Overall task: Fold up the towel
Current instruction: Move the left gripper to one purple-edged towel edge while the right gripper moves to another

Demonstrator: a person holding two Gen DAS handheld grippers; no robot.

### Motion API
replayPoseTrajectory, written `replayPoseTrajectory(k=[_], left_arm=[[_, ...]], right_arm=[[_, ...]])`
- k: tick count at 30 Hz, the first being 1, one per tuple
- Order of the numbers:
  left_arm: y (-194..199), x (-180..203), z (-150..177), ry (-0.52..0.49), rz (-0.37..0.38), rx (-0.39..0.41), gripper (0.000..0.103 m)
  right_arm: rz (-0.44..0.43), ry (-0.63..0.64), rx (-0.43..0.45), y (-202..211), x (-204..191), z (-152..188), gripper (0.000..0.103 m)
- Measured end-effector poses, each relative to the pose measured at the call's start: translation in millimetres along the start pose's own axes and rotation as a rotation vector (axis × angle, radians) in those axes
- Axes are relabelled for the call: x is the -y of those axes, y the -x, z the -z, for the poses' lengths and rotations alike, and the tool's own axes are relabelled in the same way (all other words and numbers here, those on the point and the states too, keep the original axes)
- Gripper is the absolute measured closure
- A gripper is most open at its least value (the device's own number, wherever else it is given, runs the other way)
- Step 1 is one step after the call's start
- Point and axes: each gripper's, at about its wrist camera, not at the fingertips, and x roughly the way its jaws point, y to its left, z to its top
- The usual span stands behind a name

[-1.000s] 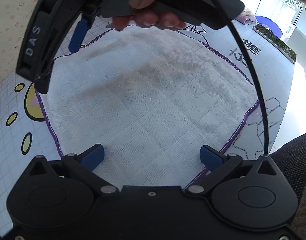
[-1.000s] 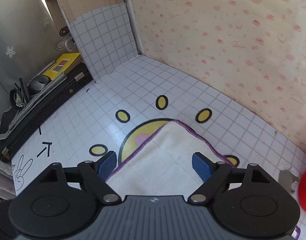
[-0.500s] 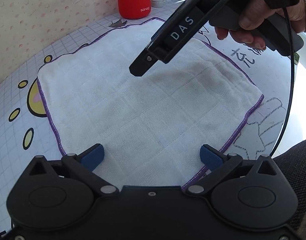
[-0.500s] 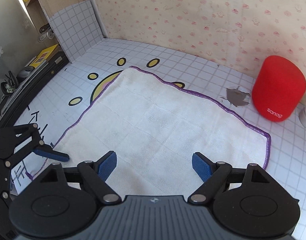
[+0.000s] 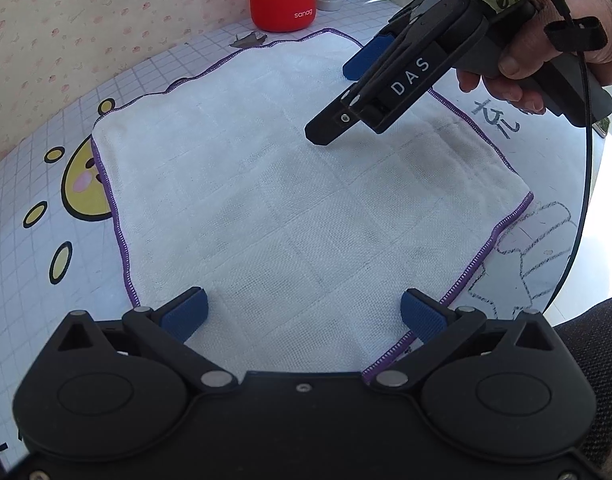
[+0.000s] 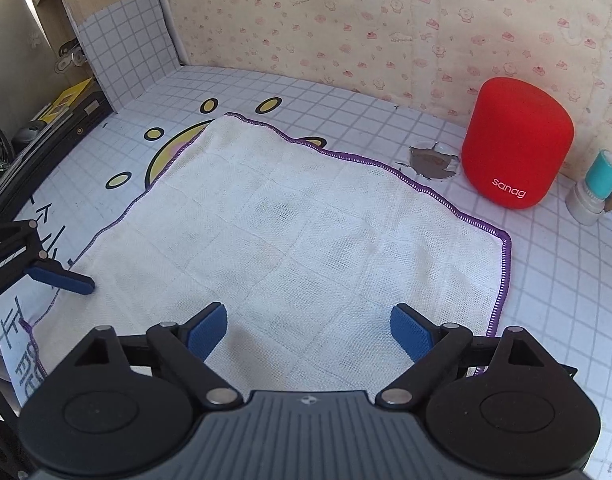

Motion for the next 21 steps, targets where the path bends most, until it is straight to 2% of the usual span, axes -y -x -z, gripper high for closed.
replayPoseTrajectory(k=[3,9,11,14,17,21], left_arm=[[-0.1,0.1,-1.0,0.003,-0.002,-0.010,0.000],[-1.4,-1.1,-1.1,0.003,-0.002,-0.019,0.000],[-2.0,-1.7,-1.9,0.006,-0.001,-0.024,0.000],[-2.2,-2.7,-3.5,0.028,-0.002,-0.029,0.000],[1.6,-6.2,-6.5,0.062,-0.013,-0.008,0.000],[8.4,-16.8,-19.7,0.111,-0.023,0.038,0.000]], right_arm=[[0.030,0.023,-0.014,-3.1,-0.3,1.4,0.000],[0.067,0.037,-0.054,-7.0,-5.8,-2.9,0.000],[0.082,0.019,-0.036,-3.6,-5.6,-4.7,0.000],[0.099,-0.003,0.036,10.3,-5.2,-5.9,0.000],[0.127,-0.033,0.078,21.6,-1.5,-6.4,0.000],[0.113,-0.110,0.060,25.8,12.4,-8.4,0.000]])
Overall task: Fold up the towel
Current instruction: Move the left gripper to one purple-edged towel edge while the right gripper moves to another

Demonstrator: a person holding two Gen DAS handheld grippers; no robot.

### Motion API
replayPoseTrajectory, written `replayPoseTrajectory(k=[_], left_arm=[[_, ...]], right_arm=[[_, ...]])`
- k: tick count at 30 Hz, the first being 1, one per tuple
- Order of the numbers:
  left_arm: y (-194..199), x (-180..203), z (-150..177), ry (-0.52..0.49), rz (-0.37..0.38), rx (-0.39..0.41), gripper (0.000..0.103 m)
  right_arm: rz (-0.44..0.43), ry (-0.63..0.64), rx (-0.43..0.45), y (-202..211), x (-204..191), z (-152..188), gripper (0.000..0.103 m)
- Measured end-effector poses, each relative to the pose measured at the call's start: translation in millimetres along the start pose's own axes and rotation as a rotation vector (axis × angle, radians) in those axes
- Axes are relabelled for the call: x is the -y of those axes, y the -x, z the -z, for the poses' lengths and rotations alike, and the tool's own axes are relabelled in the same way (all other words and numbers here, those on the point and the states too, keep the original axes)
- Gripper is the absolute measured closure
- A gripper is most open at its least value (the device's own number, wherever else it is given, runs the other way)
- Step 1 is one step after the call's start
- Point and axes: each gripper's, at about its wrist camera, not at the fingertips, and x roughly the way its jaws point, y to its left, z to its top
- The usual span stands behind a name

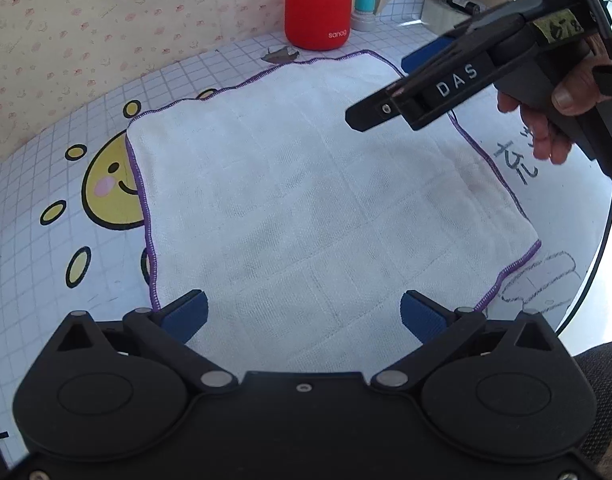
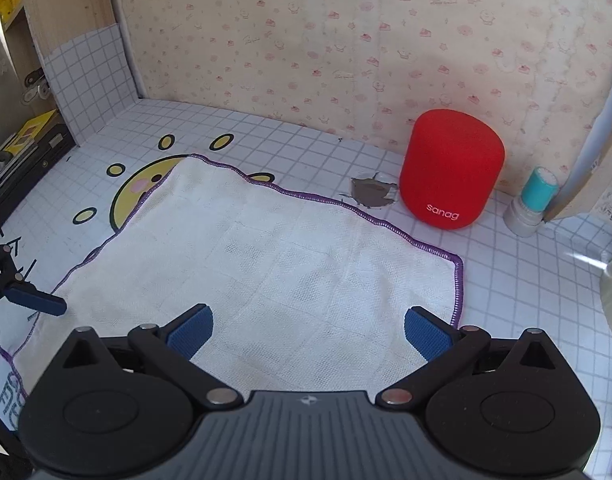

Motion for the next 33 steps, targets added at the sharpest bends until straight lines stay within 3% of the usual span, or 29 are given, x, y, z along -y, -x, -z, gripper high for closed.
replayPoseTrajectory(k=[4,17,25,33], left_arm=[[-2.3,-3.7,-16.7,-0.026,-0.060,0.008,0.000],[-21.1,-22.6,-64.4,-0.009,-0.146,0.026,0.000],[-28.4,-47.8,-87.0,0.109,-0.123,0.041,0.000],[-32.3,-70.2,-96.2,0.165,-0.108,0.065,0.001]], right_arm=[[0.011,-0.073,-0.003,2.2,14.6,-0.1,0.000],[0.043,-0.081,-0.009,-1.3,31.7,-7.7,0.000],[0.057,-0.098,-0.009,-5.7,41.4,-17.4,0.000],[0.068,-0.094,0.006,-11.8,44.4,-24.5,0.000]])
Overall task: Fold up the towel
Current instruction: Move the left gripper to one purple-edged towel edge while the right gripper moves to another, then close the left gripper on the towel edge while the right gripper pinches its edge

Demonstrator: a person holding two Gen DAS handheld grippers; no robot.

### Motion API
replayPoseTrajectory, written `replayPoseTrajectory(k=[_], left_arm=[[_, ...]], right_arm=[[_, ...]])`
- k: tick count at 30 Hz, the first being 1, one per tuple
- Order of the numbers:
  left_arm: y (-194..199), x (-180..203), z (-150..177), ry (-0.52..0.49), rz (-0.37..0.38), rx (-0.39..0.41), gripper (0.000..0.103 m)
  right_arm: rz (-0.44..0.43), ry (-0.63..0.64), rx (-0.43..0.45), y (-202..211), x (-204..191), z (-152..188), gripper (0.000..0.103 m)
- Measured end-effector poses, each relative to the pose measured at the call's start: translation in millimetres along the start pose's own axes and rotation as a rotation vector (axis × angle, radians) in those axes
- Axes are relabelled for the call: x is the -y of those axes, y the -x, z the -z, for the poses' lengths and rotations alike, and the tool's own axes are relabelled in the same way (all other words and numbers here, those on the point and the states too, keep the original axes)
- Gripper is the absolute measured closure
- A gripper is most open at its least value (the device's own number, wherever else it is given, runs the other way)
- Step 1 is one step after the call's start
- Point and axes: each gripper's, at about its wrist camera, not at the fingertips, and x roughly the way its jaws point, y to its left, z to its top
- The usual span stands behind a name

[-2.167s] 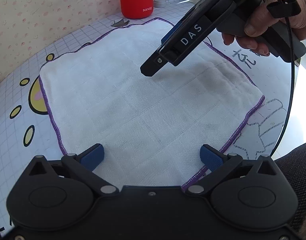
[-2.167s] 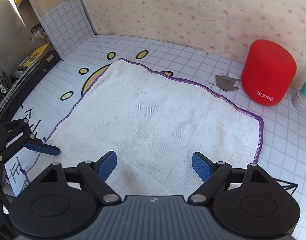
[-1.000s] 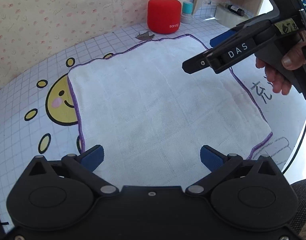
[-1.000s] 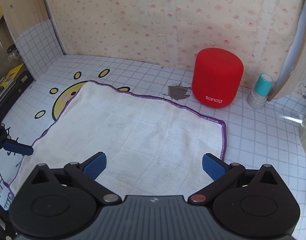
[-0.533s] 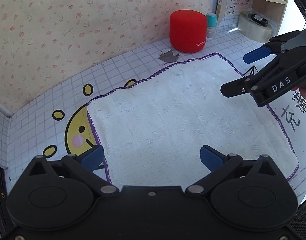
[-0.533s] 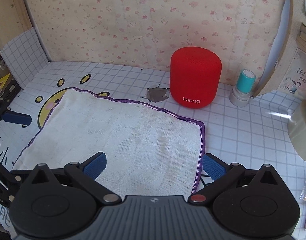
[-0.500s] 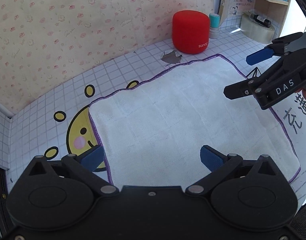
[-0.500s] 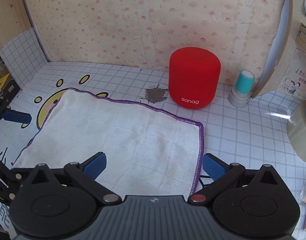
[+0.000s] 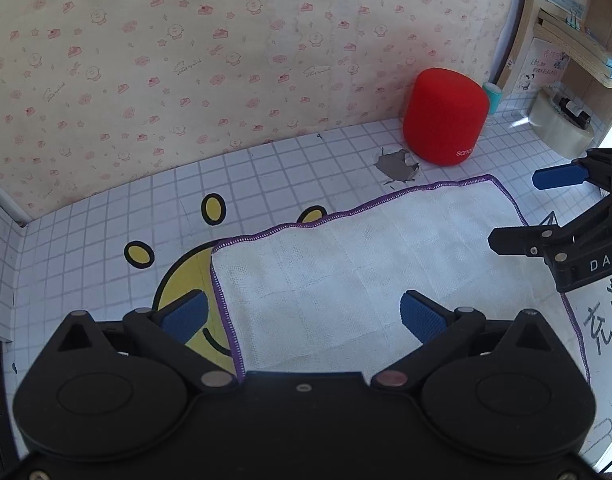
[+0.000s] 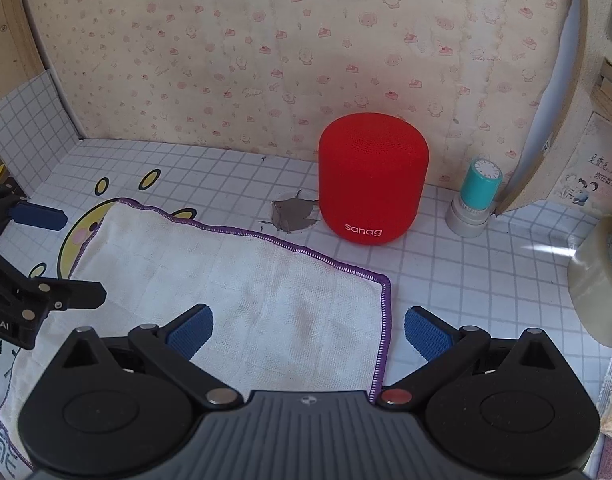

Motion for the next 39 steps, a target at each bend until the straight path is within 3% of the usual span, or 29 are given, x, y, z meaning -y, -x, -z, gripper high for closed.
replayPoseTrajectory(k=[3,9,10,11,13,14,15,17,18,25,27,28,29,30,31,39], left_arm=[[-0.5,-11.6,-3.9,0.039,0.019,0.014,0.004],[-8.6,-11.7,-9.6,-0.005,0.000,0.005,0.012],[-10.1,-12.7,-10.3,0.000,0.002,0.001,0.020],[-12.0,-13.9,-11.3,0.006,0.007,-0.005,0.035],[-14.9,-16.1,-12.3,0.009,0.012,-0.019,0.054],[-17.0,-17.5,-12.8,0.009,0.014,-0.027,0.062],[-18.6,-18.8,-13.2,0.011,0.019,-0.033,0.064],[-21.1,-23.4,-13.9,0.025,0.039,-0.030,0.086],[-22.1,-25.1,-14.3,0.030,0.042,-0.028,0.086],[-24.5,-36.1,-17.5,0.078,0.007,-0.015,0.085],[-24.0,-38.4,-18.8,0.077,0.001,-0.015,0.066],[-24.3,-38.8,-19.6,0.073,-0.009,-0.014,0.037],[-24.2,-39.0,-20.1,0.069,-0.020,-0.008,0.016],[-23.6,-38.8,-20.2,0.064,-0.030,0.005,0.016],[-23.4,-38.0,-20.4,0.053,-0.044,0.015,0.016],[-32.8,-39.7,-24.6,0.063,-0.002,-0.002,0.016]], right_arm=[[-0.006,-0.007,0.005,-2.4,2.9,-1.6,0.000],[-0.016,-0.027,0.000,-7.1,7.2,-6.9,0.004],[-0.015,-0.026,0.002,-7.4,7.2,-7.5,0.012],[-0.014,-0.026,0.005,-7.7,7.3,-8.1,0.017],[-0.031,-0.042,-0.009,-10.4,9.6,-9.2,0.044],[-0.042,-0.051,-0.018,-12.0,11.0,-9.8,0.051],[-0.047,-0.053,-0.024,-13.5,11.4,-10.0,0.065],[-0.050,-0.049,-0.033,-16.2,11.4,-10.1,0.085],[-0.053,-0.046,-0.034,-16.9,11.3,-10.0,0.103],[-0.036,-0.056,-0.021,-19.0,14.8,-10.7,0.103],[-0.021,-0.064,-0.015,-18.0,17.0,-11.1,0.099],[-0.014,-0.064,-0.008,-16.7,17.8,-11.4,0.085],[-0.004,-0.060,-0.003,-15.4,18.2,-11.6,0.074],[0.001,-0.056,0.005,-14.3,18.8,-11.6,0.054],[0.002,-0.053,0.015,-13.1,19.6,-11.5,0.045],[-0.004,-0.061,-0.001,-18.9,27.0,-12.8,0.044]])
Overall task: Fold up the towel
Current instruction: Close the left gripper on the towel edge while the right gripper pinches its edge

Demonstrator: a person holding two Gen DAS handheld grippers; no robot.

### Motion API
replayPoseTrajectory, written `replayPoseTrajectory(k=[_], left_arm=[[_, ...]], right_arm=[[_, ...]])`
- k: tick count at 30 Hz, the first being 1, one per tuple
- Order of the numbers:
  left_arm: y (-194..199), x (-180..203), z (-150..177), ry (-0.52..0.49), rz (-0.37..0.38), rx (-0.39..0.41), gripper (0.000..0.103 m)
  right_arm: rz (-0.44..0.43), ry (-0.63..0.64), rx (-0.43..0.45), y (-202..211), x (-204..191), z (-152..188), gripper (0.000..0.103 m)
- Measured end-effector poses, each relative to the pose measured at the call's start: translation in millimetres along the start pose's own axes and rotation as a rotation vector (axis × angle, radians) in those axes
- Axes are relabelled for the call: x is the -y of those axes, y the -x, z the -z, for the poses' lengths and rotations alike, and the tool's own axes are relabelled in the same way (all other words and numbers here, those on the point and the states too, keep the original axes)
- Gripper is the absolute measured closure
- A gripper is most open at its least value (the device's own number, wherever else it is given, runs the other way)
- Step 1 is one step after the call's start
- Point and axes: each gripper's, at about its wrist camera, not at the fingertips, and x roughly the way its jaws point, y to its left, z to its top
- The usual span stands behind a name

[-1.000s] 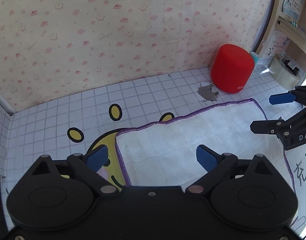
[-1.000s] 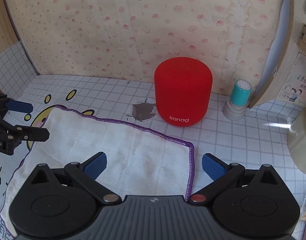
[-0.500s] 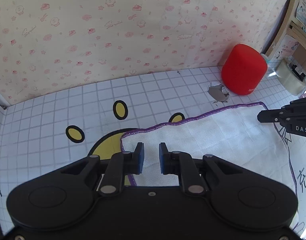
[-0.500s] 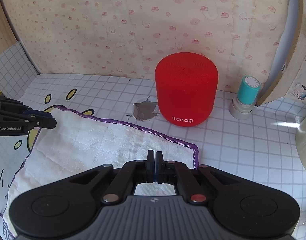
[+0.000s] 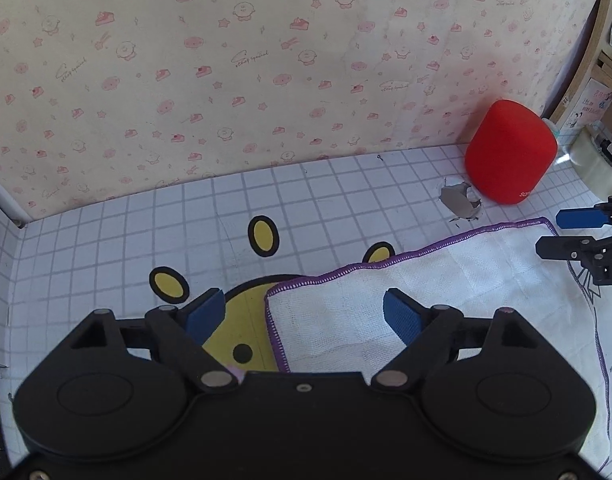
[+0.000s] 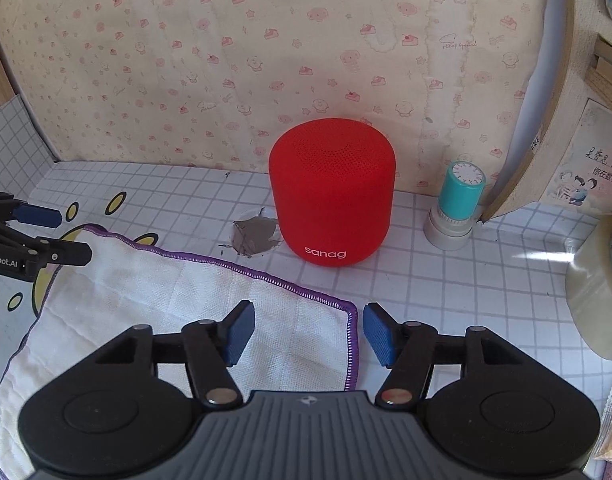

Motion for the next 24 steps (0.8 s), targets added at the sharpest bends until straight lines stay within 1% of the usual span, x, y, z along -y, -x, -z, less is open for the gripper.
replayPoseTrajectory(k=[3,10,14,20,22,24], left_arm=[[-1.7,-0.1,-0.6,0.003,0.010,-0.007,0.016],[-10.8,1.0,-0.5,-0.002,0.006,-0.033,0.016],[-18.5,-1.7,1.0,0.006,0.027,-0.061,0.016],[-21.1,-0.9,2.4,-0.019,0.019,-0.062,0.016],[-21.7,-0.6,2.4,-0.024,0.018,-0.062,0.016],[-21.3,0.5,2.9,-0.035,0.005,-0.053,0.022]], right_arm=[[-0.010,-0.002,-0.009,-1.8,1.1,0.5,0.043],[-0.005,0.003,-0.021,-12.1,2.7,-0.7,0.043],[-0.003,0.008,-0.016,-16.3,4.3,-0.4,0.043],[0.009,0.034,-0.024,-18.5,2.2,-2.9,0.044],[0.018,0.048,-0.025,-18.8,0.9,-2.8,0.049],[0.033,0.060,-0.023,-18.6,0.3,-2.6,0.054]])
